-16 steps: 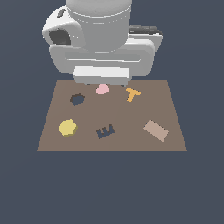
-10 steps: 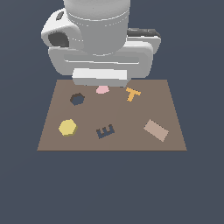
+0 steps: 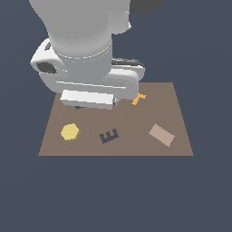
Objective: Insert a designated object into the corresponding slot on a board.
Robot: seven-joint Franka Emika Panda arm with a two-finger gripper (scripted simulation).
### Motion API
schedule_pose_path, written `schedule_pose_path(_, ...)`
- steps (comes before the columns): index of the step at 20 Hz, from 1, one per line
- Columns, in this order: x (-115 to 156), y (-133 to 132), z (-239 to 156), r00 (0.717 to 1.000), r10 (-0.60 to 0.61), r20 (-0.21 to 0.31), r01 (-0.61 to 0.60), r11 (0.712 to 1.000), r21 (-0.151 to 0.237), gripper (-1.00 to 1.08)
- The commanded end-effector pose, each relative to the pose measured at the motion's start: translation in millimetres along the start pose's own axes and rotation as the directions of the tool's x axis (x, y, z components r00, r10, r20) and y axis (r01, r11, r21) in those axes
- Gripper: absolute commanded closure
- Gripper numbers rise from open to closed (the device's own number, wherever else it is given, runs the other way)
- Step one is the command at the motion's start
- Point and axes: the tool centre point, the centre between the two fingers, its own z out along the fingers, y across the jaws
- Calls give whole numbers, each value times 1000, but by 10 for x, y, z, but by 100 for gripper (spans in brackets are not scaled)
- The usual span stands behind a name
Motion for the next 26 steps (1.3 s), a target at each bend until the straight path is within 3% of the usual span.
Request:
schedule_pose_path(1,96,126,133,1000,27,0,-27,1000,0,-92)
schedule_pose_path(14,562,780,777,987,162,0,-162,987,2,-92)
schedule_pose_path(26,647,921,907,982,190,1,-190,982,2,-92)
